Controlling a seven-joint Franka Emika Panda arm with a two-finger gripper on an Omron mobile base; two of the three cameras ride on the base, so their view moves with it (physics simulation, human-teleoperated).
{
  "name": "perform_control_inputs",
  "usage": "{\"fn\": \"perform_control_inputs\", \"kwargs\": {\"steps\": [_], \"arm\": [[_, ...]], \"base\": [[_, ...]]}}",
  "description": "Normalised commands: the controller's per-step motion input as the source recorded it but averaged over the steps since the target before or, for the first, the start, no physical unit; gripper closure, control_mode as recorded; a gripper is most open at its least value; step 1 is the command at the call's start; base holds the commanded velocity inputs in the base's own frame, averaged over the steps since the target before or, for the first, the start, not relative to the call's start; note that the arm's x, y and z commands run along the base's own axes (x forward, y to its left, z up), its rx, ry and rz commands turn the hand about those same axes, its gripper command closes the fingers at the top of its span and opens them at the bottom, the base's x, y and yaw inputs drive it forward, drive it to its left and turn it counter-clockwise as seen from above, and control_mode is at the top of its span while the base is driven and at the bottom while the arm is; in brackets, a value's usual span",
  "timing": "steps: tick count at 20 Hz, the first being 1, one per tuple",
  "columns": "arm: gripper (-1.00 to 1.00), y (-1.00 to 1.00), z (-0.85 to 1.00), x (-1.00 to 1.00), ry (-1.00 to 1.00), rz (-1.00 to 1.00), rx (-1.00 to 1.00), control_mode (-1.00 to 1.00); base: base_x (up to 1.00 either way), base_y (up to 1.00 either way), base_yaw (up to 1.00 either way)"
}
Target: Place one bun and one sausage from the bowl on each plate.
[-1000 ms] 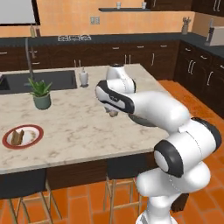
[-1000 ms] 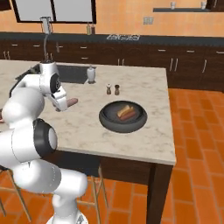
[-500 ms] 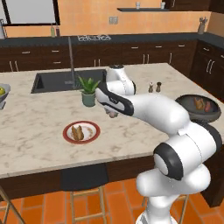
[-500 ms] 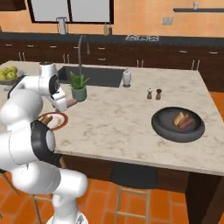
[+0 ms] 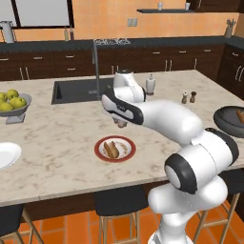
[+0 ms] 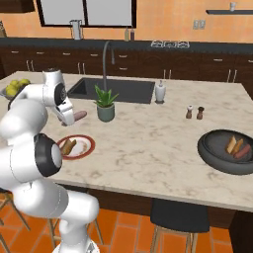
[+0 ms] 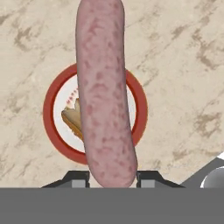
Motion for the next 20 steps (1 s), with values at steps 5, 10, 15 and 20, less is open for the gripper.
{"fn": "perform_control_inputs", "kwargs": {"steps": [5,10,15,20], "arm": [[1.00,-0.15,-0.30,0.63,0.03,0.16,0.01,-1.00],[1.00,-0.02,-0.98,0.60,0.11,0.47,-0.04,-1.00],[1.00,0.00,-0.74,0.18,0.14,0.42,-0.13,-1.00],[1.00,-0.04,-0.47,0.00,-0.04,0.08,-0.02,-1.00]], "base": [[0.00,0.00,0.00],[0.00,0.00,0.00],[0.00,0.00,0.00],[0.00,0.00,0.00]]}}
